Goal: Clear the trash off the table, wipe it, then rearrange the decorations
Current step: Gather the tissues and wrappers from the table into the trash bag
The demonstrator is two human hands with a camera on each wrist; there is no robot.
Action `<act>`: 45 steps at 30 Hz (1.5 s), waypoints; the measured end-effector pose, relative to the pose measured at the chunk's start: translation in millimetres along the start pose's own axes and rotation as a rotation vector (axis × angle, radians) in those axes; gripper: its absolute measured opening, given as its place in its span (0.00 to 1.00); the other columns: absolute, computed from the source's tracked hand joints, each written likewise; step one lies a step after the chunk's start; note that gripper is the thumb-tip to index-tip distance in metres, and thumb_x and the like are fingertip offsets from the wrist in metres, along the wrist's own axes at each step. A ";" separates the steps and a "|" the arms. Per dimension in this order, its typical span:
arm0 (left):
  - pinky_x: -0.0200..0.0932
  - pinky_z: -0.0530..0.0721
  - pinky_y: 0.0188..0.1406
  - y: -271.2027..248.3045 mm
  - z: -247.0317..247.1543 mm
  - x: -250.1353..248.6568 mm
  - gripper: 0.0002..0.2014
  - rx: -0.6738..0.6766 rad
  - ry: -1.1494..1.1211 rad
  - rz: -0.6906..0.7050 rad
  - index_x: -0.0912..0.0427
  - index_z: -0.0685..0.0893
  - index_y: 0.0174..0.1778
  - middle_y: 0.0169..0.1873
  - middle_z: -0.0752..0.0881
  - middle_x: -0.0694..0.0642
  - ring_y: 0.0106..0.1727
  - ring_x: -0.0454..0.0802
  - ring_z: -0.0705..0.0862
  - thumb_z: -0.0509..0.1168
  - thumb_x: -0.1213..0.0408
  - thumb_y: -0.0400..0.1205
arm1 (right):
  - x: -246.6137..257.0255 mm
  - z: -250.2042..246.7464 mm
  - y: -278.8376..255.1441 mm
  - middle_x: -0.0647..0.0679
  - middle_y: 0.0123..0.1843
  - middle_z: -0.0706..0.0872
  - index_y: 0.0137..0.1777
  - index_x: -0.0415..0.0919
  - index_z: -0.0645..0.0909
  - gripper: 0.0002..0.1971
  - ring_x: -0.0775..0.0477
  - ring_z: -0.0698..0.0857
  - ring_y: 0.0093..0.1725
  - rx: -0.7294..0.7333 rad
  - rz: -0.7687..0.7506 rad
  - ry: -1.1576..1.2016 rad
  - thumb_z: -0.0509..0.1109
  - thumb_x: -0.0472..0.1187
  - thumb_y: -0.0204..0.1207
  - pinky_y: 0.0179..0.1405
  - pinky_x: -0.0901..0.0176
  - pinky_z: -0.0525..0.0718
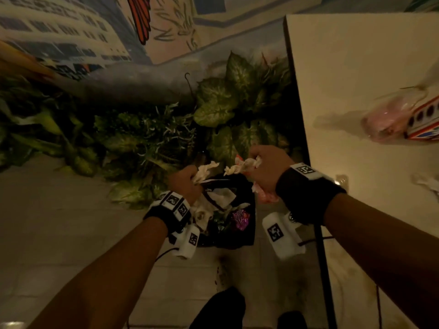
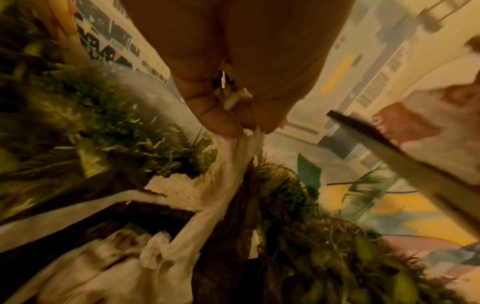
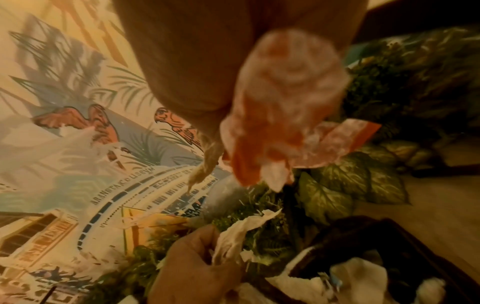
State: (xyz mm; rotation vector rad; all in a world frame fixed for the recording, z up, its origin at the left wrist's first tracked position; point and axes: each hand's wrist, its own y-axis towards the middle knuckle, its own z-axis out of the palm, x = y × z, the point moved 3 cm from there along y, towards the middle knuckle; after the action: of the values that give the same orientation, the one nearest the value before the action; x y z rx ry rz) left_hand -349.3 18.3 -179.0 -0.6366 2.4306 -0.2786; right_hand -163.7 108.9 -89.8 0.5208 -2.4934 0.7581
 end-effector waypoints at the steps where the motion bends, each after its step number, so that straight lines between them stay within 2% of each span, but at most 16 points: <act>1: 0.37 0.68 0.30 4.5 12.3 10.6 0.07 0.032 -0.006 -0.030 0.59 0.76 0.42 0.33 0.75 0.50 0.35 0.48 0.76 0.68 0.70 0.76 | -2.8 10.2 4.9 0.56 0.32 0.71 0.33 0.49 0.70 0.13 0.49 0.75 0.38 0.008 0.026 0.004 0.69 0.36 0.74 0.24 0.67 0.65; 4: 0.41 0.72 0.39 14.9 48.7 39.8 0.03 0.099 -0.027 -0.119 0.62 0.79 0.44 0.40 0.78 0.57 0.49 0.59 0.83 0.66 0.70 0.77 | -14.3 39.4 13.7 0.56 0.33 0.73 0.39 0.47 0.75 0.05 0.50 0.76 0.36 0.045 0.113 0.004 0.67 0.38 0.75 0.21 0.67 0.65; 7: 0.47 0.77 0.54 18.3 82.1 66.1 0.10 0.216 0.003 -0.226 0.64 0.80 0.59 0.57 0.82 0.63 0.59 0.61 0.80 0.61 0.68 0.82 | -29.0 70.1 20.9 0.54 0.31 0.71 0.34 0.47 0.71 0.11 0.48 0.77 0.38 0.066 0.172 0.029 0.67 0.39 0.76 0.31 0.65 0.70; 10: 0.47 0.77 0.63 19.1 103.0 83.6 0.16 0.284 0.001 -0.285 0.59 0.76 0.68 0.66 0.79 0.61 0.63 0.61 0.78 0.60 0.63 0.84 | -46.0 101.1 29.2 0.52 0.32 0.72 0.30 0.49 0.66 0.16 0.46 0.77 0.40 0.088 0.262 0.064 0.67 0.38 0.75 0.38 0.60 0.72; 14: 0.50 0.76 0.69 16.0 117.1 97.2 0.27 0.465 0.065 -0.287 0.54 0.70 0.75 0.69 0.77 0.55 0.67 0.60 0.77 0.67 0.55 0.80 | -62.1 129.1 38.4 0.49 0.35 0.74 0.35 0.46 0.69 0.12 0.46 0.76 0.37 0.117 0.310 0.060 0.67 0.43 0.77 0.32 0.61 0.70; 18: 0.48 0.74 0.70 16.5 109.7 104.5 0.20 0.380 0.078 -0.276 0.59 0.73 0.72 0.68 0.77 0.58 0.68 0.59 0.76 0.61 0.59 0.84 | -67.1 146.9 45.8 0.49 0.35 0.71 0.34 0.46 0.66 0.13 0.45 0.75 0.41 0.119 0.348 0.086 0.67 0.41 0.77 0.39 0.59 0.71; 20: 0.49 0.79 0.63 19.4 101.5 112.5 0.16 0.315 -0.016 -0.342 0.57 0.77 0.66 0.64 0.80 0.61 0.62 0.61 0.80 0.62 0.58 0.83 | -63.3 153.8 48.2 0.46 0.42 0.74 0.34 0.46 0.66 0.13 0.44 0.76 0.44 0.123 0.342 0.091 0.67 0.39 0.76 0.40 0.59 0.70; 22: 0.48 0.81 0.57 22.3 93.4 122.0 0.14 0.221 -0.126 -0.401 0.57 0.79 0.60 0.57 0.83 0.59 0.57 0.61 0.82 0.67 0.59 0.79 | -60.5 163.6 51.1 0.41 0.49 0.77 0.44 0.40 0.72 0.05 0.40 0.80 0.50 0.166 0.341 0.097 0.67 0.38 0.75 0.42 0.59 0.71; 25: 0.41 0.77 0.52 23.5 83.1 127.4 0.13 0.140 -0.178 -0.411 0.60 0.81 0.58 0.55 0.83 0.59 0.58 0.59 0.81 0.68 0.66 0.77 | -60.3 177.7 53.1 0.40 0.64 0.76 0.64 0.39 0.73 0.22 0.37 0.79 0.61 0.235 0.361 0.130 0.72 0.43 0.72 0.52 0.56 0.79; 28: 0.40 0.77 0.50 23.0 70.7 124.2 0.11 0.061 -0.183 -0.379 0.61 0.84 0.55 0.54 0.86 0.60 0.56 0.59 0.83 0.68 0.68 0.77 | -62.0 182.7 50.4 0.43 0.73 0.69 0.72 0.43 0.69 0.31 0.38 0.71 0.72 0.276 0.361 0.133 0.75 0.48 0.70 0.68 0.53 0.74; 31: 0.44 0.81 0.51 23.7 61.8 115.4 0.09 0.040 -0.185 -0.362 0.59 0.84 0.52 0.51 0.87 0.59 0.54 0.59 0.84 0.68 0.67 0.77 | -59.7 177.6 41.8 0.41 0.74 0.69 0.75 0.41 0.65 0.30 0.36 0.63 0.78 0.369 0.335 0.027 0.66 0.51 0.75 0.82 0.47 0.55; 32: 0.44 0.81 0.50 23.6 57.5 109.0 0.08 0.033 -0.190 -0.349 0.59 0.84 0.51 0.50 0.87 0.59 0.53 0.58 0.84 0.68 0.67 0.77 | -58.9 172.8 39.1 0.41 0.73 0.70 0.75 0.41 0.65 0.30 0.35 0.66 0.77 0.367 0.340 0.029 0.65 0.51 0.75 0.81 0.48 0.57; 35: 0.41 0.78 0.45 21.8 43.6 83.8 0.07 -0.004 -0.162 -0.299 0.58 0.85 0.50 0.48 0.87 0.57 0.50 0.56 0.84 0.67 0.66 0.77 | -50.4 145.6 26.1 0.40 0.74 0.73 0.76 0.45 0.65 0.31 0.35 0.75 0.70 0.350 0.313 0.060 0.70 0.46 0.74 0.68 0.46 0.78; 38: 0.39 0.76 0.43 16.9 25.8 48.5 0.07 -0.041 -0.172 -0.248 0.58 0.86 0.50 0.45 0.86 0.55 0.45 0.52 0.82 0.67 0.67 0.77 | -36.6 107.1 14.9 0.41 0.73 0.75 0.76 0.44 0.68 0.28 0.38 0.76 0.69 0.299 0.195 0.106 0.70 0.43 0.76 0.68 0.51 0.77; 41: 0.39 0.76 0.42 11.2 7.6 6.5 0.07 -0.085 -0.167 -0.153 0.58 0.86 0.48 0.43 0.86 0.55 0.42 0.48 0.81 0.68 0.68 0.76 | -18.0 53.2 -8.4 0.43 0.67 0.80 0.67 0.43 0.77 0.20 0.40 0.80 0.64 0.220 0.002 0.064 0.70 0.43 0.76 0.65 0.50 0.79; 45: 0.48 0.87 0.43 2.4 -15.0 -63.5 0.04 -0.136 -0.231 0.002 0.53 0.86 0.41 0.37 0.88 0.54 0.39 0.53 0.86 0.68 0.67 0.75 | -31.5 -25.6 -60.9 0.52 0.59 0.85 0.62 0.47 0.80 0.17 0.51 0.83 0.56 0.133 -0.108 0.053 0.72 0.48 0.74 0.58 0.59 0.80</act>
State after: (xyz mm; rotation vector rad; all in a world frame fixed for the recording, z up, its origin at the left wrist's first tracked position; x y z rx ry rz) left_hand -314.7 53.1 -136.0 -0.6851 2.2402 -0.0356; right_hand -100.4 83.7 -62.9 0.6684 -2.3567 0.8877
